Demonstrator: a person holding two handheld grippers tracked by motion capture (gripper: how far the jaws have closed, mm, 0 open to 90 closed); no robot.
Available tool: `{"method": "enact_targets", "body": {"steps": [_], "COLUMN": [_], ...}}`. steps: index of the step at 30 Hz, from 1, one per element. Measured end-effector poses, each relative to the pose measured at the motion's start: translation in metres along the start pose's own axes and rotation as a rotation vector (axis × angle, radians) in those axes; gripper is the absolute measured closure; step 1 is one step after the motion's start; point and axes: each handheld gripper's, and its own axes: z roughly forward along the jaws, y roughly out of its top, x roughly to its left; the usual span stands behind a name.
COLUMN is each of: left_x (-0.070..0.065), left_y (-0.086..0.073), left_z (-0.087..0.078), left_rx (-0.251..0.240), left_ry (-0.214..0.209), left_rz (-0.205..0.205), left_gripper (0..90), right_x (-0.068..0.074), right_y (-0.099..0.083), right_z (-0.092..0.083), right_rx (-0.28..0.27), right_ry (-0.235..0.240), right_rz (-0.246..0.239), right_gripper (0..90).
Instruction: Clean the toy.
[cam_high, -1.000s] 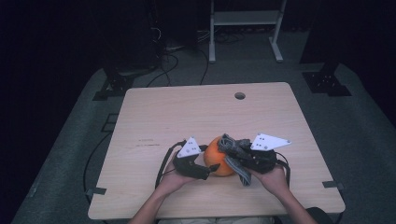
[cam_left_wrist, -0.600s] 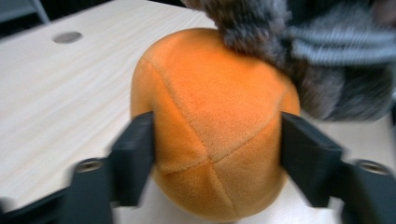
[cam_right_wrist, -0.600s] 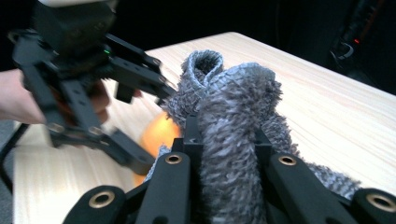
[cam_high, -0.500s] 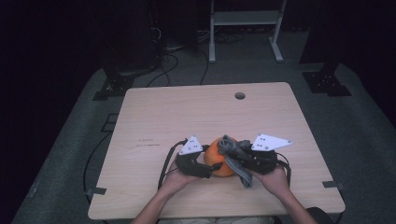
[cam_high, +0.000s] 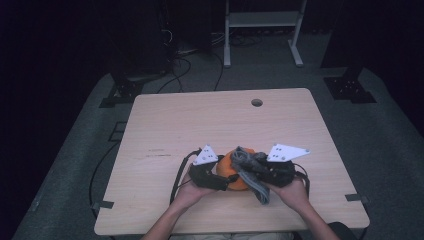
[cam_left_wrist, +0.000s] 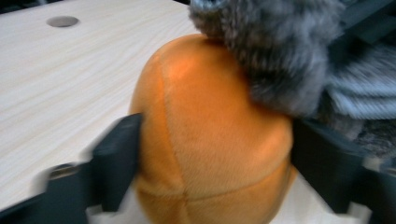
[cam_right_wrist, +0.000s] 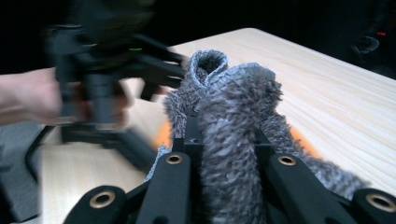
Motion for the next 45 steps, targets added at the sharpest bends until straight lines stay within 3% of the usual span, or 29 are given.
{"method": "enact_targets", "body": {"steps": [2, 4, 7, 9, 11, 13, 14, 16, 18, 21, 25, 27, 29, 32, 36, 41, 45], "left_x": [-0.003, -0.005, -0.004, -0.003, 0.002, 0.005, 0.005, 0.003, 0.002, 0.000, -0.007, -0.007, -0.006, -0.004, -0.002, -0.001, 0.001], "left_y": [-0.001, -0.002, -0.003, -0.003, -0.001, 0.002, 0.001, -0.001, -0.001, 0.000, 0.000, -0.001, -0.002, -0.003, -0.005, -0.005, -0.005], "left_z": [-0.003, -0.004, -0.005, -0.005, -0.004, -0.003, -0.003, -0.005, -0.006, -0.005, -0.004, -0.003, -0.003, -0.003, -0.003, -0.004, -0.005], "left_rx": [0.001, 0.009, 0.014, 0.011, 0.020, 0.022, 0.022, 0.021, 0.025, 0.032, 0.046, 0.055, 0.053, 0.041, 0.033, 0.031, 0.036], "left_ry": [0.014, 0.021, 0.003, -0.011, -0.045, -0.060, -0.046, -0.018, -0.016, -0.019, -0.009, 0.001, 0.007, 0.007, 0.000, -0.011, -0.023], "left_rz": [0.062, 0.116, 0.151, 0.132, 0.047, -0.026, -0.024, 0.026, 0.045, 0.068, 0.135, 0.147, 0.155, 0.143, 0.141, 0.148, 0.148], "left_gripper": [34.3, 38.0, 38.1, 33.9, 23.0, 17.8, 21.0, 31.1, 33.6, 35.3, 37.8, 38.8, 39.7, 40.0, 38.4, 35.3, 34.4], "right_x": [0.001, -0.006, -0.021, -0.024, -0.022, -0.016, -0.012, -0.010, -0.008, -0.003, 0.007, 0.015, 0.019, 0.014, -0.004, -0.015, -0.026], "right_y": [0.002, 0.001, -0.005, -0.006, -0.006, -0.006, -0.006, -0.005, -0.005, -0.008, -0.012, -0.014, -0.013, -0.010, -0.012, -0.014, -0.014], "right_z": [0.002, -0.001, -0.009, -0.013, -0.011, -0.005, -0.002, 0.000, 0.000, 0.000, 0.005, 0.009, 0.011, 0.010, 0.002, -0.007, -0.007], "right_rx": [0.007, 0.008, 0.010, 0.002, -0.002, -0.001, 0.000, 0.005, 0.012, 0.018, 0.029, 0.039, 0.057, 0.061, 0.040, 0.070, 0.066], "right_ry": [-0.016, -0.042, -0.095, -0.090, -0.049, -0.015, -0.005, 0.008, 0.042, 0.057, 0.005, -0.069, -0.121, -0.140, -0.131, -0.189, -0.161], "right_rz": [-0.025, 0.005, 0.058, 0.072, 0.081, 0.062, 0.056, 0.037, 0.026, -0.028, -0.110, -0.168, -0.196, -0.165, -0.051, -0.028, 0.021], "right_gripper": [76.0, 76.1, 76.1, 76.1, 76.0, 75.4, 73.2, 66.6, 59.9, 51.1, 49.9, 55.4, 65.5, 73.1, 74.7, 74.8, 74.8]}}
